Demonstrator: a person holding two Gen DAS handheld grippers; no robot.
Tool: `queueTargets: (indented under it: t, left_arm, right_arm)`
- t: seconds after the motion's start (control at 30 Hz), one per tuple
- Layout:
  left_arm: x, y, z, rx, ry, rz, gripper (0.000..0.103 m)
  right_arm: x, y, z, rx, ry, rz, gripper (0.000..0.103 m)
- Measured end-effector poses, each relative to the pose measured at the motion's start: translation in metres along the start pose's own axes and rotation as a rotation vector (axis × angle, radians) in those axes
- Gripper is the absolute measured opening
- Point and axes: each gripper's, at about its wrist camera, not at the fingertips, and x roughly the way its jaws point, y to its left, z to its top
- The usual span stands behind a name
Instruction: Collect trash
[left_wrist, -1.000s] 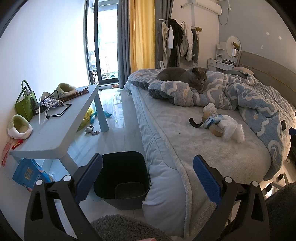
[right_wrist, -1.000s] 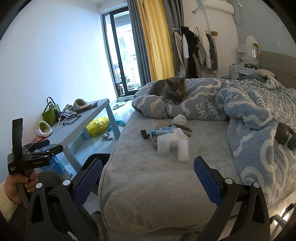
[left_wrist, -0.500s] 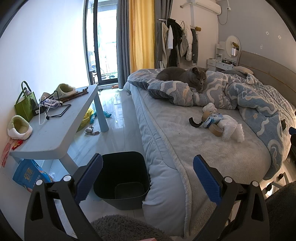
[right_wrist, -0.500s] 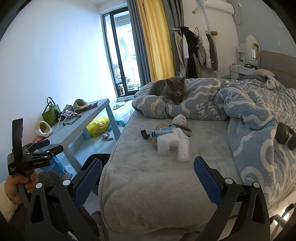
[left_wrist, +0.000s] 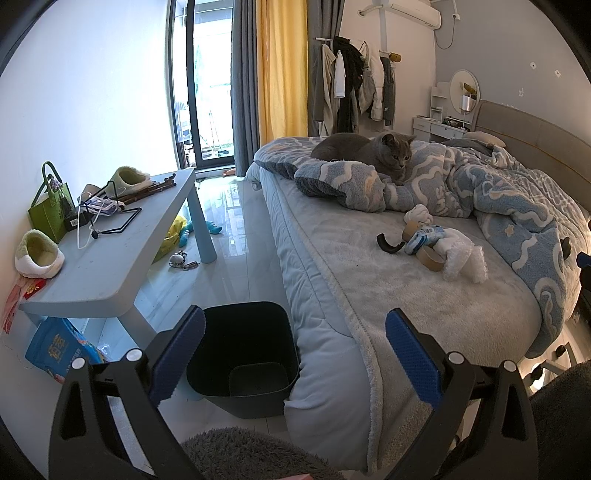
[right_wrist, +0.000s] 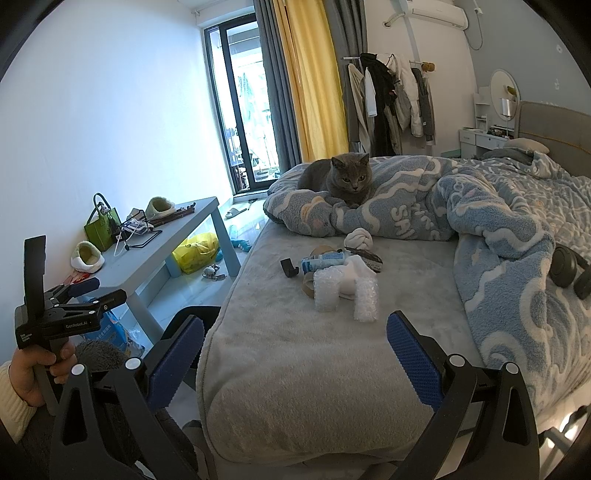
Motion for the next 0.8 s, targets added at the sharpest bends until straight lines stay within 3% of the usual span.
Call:
queueTargets:
  t: [0.3,0.53,0.8]
  left_arm:
    - [0.001,0.004,-0.005,-0.029,0.010,-0.017,0.100]
    - [-0.003,0.008,-0.005,-0.042,0.025,-0.090,0.099]
    - [-0.006,0.009,-0.004,-0.010,0.066,-0.058,0.100]
  right_arm:
    - [0.000,0.000,0.000,0.001,0.000,0.000,0.100]
    - [0.002,-0.002,0.004,0.017,0.039,-0.011,0.100]
    - [0.015,0.005,0.004,0.012,0.046,-0.009,0.100]
